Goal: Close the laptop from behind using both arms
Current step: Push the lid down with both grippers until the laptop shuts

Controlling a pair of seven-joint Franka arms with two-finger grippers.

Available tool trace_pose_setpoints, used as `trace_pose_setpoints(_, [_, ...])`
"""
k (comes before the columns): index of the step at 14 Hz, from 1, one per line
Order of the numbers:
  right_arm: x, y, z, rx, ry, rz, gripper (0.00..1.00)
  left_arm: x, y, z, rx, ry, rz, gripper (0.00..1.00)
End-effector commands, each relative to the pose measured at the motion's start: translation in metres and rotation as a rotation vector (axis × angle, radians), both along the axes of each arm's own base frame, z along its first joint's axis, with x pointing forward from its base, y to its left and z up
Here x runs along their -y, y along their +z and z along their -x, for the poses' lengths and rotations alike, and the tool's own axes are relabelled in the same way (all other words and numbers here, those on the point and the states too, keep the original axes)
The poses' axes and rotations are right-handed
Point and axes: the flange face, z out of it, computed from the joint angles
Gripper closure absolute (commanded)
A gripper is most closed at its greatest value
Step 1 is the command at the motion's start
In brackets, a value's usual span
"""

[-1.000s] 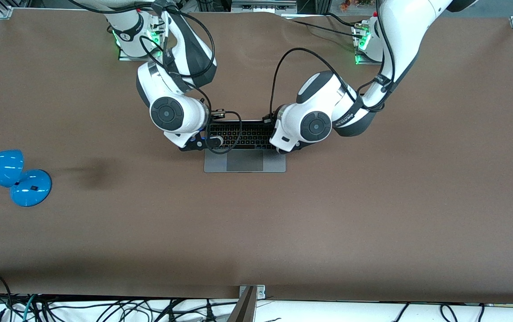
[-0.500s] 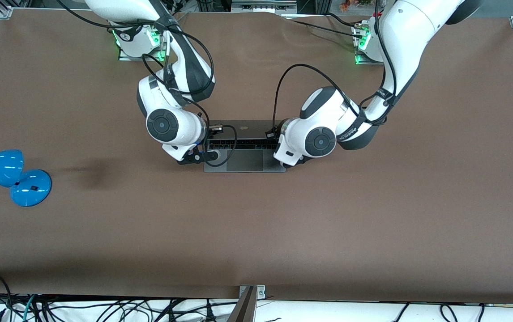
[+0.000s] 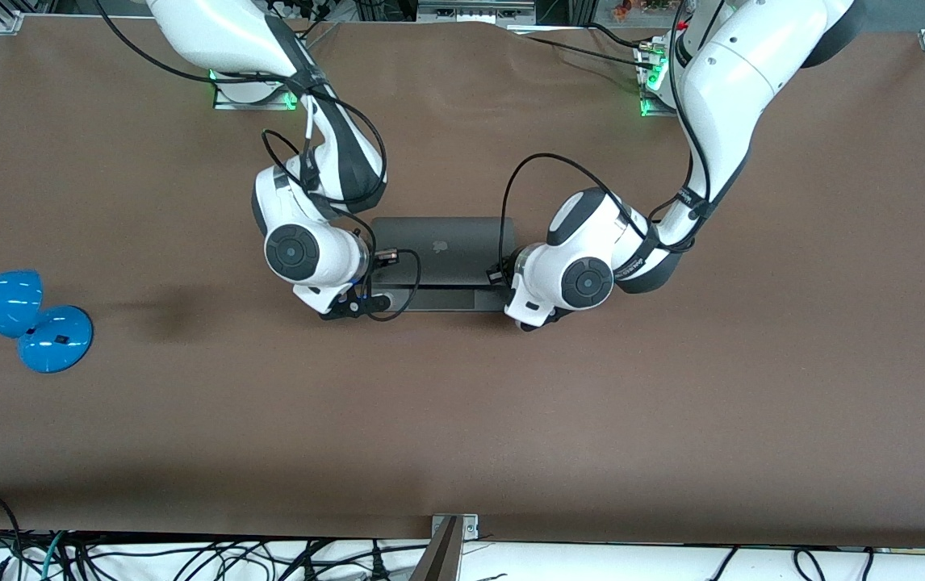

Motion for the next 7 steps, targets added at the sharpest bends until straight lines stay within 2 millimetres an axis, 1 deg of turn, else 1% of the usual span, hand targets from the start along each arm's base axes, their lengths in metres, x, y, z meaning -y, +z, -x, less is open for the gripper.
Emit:
trace_pose_setpoints(1, [-0.007,-0.012,-0.013,0.003,0.014,-0.009,1.0,0.003,-0.016,-0.013,0.031,-0.024,-0.002,1.0])
trace_pose_setpoints(2, [-0.007,-0.017,-0.013,0.0,0.016,-0.006,1.0,0.002,-0.022,-0.018,0.056,-0.017,-0.002,1.0])
trace_pose_setpoints(3, [-0.006,-0.023,-0.014,0.0,0.017,-0.002,1.0,0.002,-0.032,-0.018,0.063,-0.021,-0.009,1.0])
trace_pose_setpoints(5, [-0.006,-0.035,-0.017,0.021,0.01,-0.003,1.0,0.0,-0.04,-0.025,0.066,-0.013,-0.005,1.0])
trace_pose_setpoints(7, [-0.006,-0.051,-0.019,0.036,0.003,0.002,1.0,0.0,-0.049,-0.025,0.069,-0.019,-0.027,1.0])
